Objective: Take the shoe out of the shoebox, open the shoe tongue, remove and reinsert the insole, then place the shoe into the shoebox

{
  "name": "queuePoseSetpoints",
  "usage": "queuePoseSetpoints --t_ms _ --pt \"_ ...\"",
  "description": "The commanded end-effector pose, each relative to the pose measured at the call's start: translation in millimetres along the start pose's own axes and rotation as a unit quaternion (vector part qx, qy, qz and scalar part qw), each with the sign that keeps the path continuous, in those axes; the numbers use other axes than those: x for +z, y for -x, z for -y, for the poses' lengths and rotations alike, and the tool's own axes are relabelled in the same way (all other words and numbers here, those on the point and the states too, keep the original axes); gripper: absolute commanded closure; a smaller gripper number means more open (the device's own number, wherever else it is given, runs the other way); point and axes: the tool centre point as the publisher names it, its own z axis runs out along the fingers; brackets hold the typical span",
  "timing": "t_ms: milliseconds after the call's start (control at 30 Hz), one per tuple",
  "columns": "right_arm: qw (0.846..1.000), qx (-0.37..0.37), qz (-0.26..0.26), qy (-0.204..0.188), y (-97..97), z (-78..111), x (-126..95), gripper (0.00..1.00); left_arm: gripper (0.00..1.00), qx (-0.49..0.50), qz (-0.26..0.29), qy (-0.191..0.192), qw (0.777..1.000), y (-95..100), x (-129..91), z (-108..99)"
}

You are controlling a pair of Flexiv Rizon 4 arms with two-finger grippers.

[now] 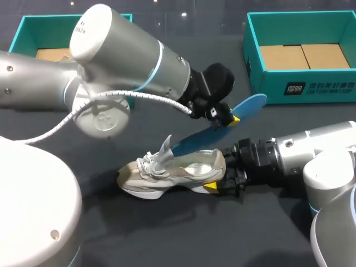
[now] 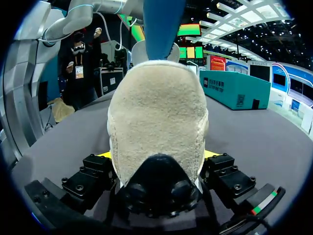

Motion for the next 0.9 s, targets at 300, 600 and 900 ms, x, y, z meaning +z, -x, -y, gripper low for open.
queuePoseSetpoints --t_ms 300,600,900 --pt "1.000 0.000 0.000 -0.003 -0.1 1.9 2 1.00 1.00 0.010 -0.152 -0.042 0.987 -8.1 -36 39" --pt "1.000 0.000 0.000 -0.003 -0.1 1.9 2 1.00 1.00 0.016 -0.178 -0.048 0.983 -10.6 -44 44" --pt "1.000 0.000 0.000 -0.003 -0.1 1.9 2 1.00 1.00 0.016 -0.178 -0.048 0.983 -10.6 -44 44"
